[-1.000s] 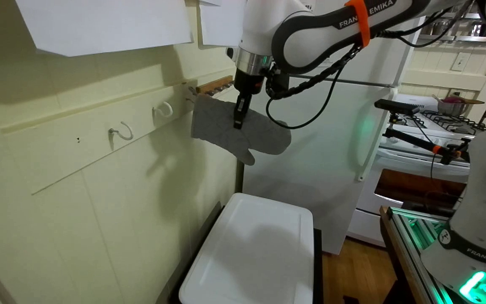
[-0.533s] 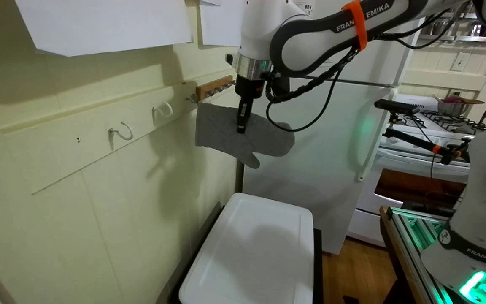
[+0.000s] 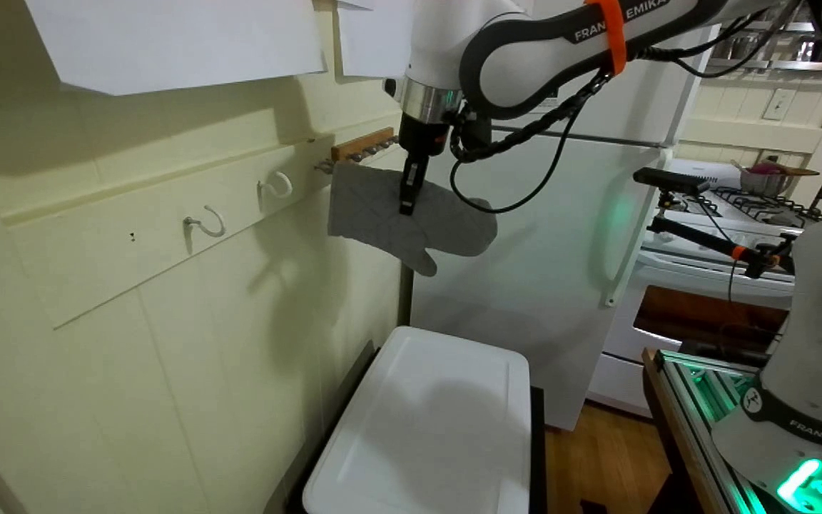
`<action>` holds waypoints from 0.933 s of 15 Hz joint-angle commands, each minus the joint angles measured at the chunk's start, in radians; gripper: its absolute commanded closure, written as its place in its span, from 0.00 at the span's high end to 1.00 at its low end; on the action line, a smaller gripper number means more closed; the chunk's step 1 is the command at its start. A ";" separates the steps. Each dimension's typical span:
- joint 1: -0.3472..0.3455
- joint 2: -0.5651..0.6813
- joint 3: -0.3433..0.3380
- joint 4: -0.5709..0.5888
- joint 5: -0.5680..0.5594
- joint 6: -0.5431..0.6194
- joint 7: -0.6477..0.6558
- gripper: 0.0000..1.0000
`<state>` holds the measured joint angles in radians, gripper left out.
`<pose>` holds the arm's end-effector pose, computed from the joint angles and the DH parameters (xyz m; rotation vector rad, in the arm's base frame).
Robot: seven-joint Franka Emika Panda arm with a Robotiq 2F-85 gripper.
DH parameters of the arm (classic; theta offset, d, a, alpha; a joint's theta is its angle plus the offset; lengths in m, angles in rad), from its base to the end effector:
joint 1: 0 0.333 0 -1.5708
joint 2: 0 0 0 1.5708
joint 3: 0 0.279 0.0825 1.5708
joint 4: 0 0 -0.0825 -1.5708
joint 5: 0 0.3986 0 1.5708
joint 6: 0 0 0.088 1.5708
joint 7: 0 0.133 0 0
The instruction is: Move the glove from the hook on the left to the hook on the right
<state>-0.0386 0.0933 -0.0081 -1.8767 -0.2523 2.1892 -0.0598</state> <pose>0.6216 -0.0433 0.4152 2.8870 0.1986 0.3001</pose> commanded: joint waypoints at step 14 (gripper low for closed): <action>0.012 -0.073 -0.001 -0.039 -0.065 0.000 0.026 0.03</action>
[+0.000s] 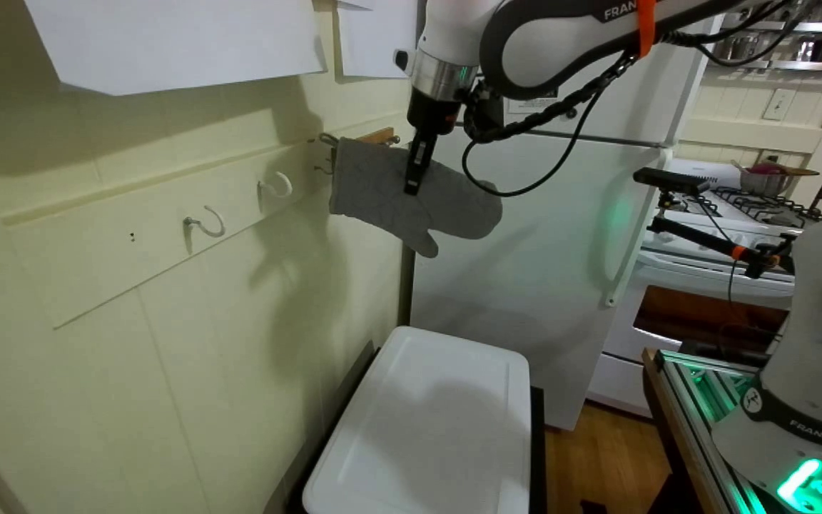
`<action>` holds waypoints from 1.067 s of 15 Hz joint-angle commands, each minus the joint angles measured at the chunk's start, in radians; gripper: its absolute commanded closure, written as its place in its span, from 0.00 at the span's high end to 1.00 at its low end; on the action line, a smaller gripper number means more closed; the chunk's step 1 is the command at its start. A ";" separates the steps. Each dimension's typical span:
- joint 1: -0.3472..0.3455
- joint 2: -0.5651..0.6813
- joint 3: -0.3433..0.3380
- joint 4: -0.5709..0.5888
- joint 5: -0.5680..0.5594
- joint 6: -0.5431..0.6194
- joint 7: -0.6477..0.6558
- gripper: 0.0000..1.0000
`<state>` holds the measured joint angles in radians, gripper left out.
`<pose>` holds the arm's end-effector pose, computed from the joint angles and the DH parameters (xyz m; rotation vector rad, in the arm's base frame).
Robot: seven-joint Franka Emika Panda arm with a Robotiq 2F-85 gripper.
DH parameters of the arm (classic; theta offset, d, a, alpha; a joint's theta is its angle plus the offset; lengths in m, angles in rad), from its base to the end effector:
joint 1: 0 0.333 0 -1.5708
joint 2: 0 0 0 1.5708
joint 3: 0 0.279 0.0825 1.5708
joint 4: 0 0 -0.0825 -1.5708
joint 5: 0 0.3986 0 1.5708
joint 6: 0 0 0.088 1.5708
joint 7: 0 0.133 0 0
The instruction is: Move the glove from the hook on the left to the hook on the right
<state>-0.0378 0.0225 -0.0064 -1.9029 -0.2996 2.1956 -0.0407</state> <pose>0.6111 -0.0437 0.4467 2.8354 0.1982 0.3688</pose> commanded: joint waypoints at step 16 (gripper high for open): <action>0.016 0.045 -0.008 0.007 -0.022 -0.020 0.019 0.03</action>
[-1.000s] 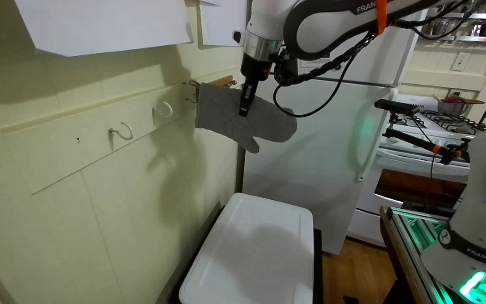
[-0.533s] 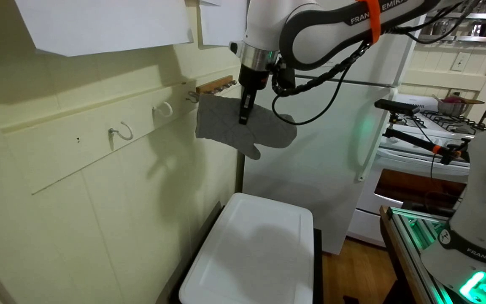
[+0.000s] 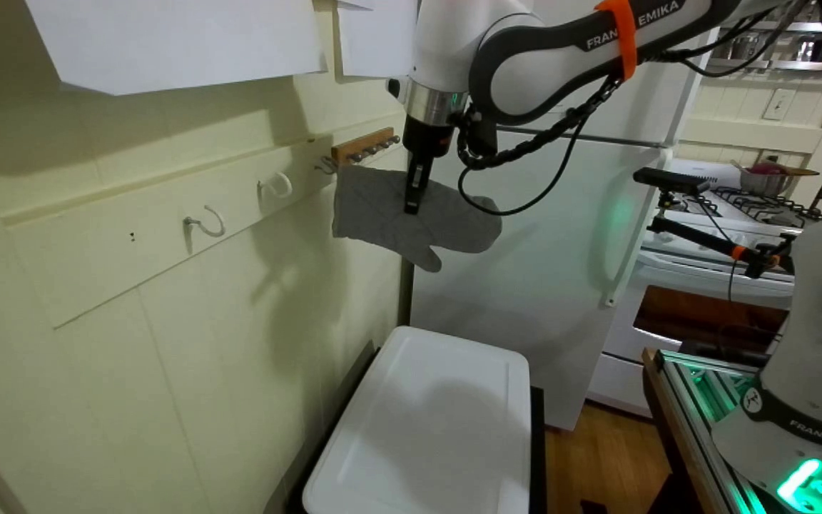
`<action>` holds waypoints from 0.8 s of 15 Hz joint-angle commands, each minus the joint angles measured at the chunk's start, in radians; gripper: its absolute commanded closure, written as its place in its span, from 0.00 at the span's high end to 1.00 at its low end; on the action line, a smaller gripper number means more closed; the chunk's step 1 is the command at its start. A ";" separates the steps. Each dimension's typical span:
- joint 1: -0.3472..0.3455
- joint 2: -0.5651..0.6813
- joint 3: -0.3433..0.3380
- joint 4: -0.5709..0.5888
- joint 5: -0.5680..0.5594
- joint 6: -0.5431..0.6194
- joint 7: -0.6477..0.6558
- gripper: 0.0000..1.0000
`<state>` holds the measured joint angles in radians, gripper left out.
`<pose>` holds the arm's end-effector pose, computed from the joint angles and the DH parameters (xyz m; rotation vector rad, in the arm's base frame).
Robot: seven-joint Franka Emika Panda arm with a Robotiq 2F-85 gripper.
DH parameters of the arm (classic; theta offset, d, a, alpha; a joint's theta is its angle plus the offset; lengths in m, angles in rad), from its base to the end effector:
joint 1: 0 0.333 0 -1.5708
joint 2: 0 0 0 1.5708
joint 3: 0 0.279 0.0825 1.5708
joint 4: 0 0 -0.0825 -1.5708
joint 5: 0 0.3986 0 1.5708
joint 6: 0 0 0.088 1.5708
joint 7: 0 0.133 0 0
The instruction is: Move the glove from the hook on the left to the hook on the right
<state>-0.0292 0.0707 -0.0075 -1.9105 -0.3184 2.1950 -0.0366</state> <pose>0.6147 -0.0402 0.4134 2.8333 0.2262 0.2892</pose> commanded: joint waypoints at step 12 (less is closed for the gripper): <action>0.006 0.022 -0.012 0.080 0.003 -0.065 -0.010 0.03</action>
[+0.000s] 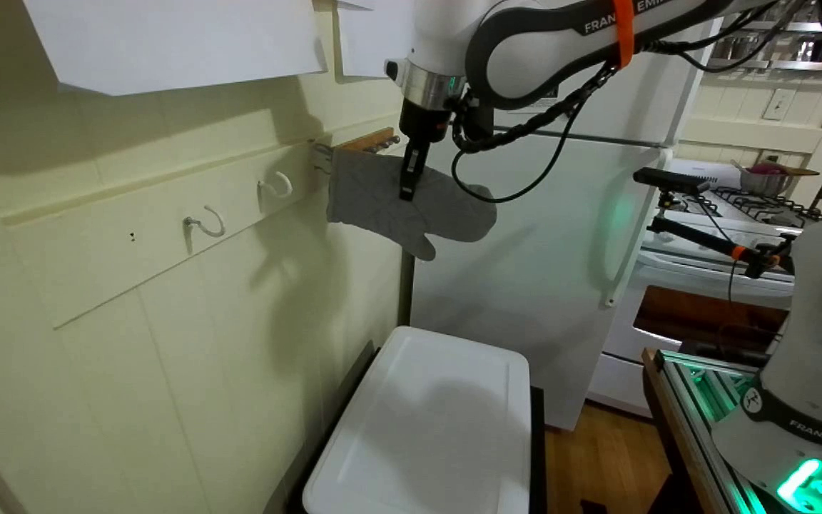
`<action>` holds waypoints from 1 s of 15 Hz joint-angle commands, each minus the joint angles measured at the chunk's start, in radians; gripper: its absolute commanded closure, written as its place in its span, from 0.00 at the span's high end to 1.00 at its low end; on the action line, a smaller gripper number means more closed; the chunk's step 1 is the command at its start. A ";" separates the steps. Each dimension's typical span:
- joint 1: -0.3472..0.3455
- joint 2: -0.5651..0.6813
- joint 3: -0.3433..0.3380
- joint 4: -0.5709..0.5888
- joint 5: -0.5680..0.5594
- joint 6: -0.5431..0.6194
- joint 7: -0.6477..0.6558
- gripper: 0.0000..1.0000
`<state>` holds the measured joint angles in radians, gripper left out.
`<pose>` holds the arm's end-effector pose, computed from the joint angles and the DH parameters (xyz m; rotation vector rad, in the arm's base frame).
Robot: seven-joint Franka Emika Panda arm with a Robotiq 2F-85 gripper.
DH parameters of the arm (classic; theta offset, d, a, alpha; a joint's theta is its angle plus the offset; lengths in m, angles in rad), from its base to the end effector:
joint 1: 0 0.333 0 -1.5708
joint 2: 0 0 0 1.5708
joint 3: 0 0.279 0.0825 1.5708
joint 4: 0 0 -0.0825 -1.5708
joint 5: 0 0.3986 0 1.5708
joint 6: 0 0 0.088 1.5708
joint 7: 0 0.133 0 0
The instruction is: Move the glove from the hook on the left to the hook on the right
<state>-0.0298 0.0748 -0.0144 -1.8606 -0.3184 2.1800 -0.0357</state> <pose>0.6222 -0.0458 0.4351 2.8235 0.2019 0.3304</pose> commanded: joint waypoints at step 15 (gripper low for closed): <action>0.015 0.040 -0.003 0.031 -0.016 -0.081 -0.016 0.03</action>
<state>-0.0242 0.1185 -0.0121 -1.8555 -0.3204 2.1214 -0.0659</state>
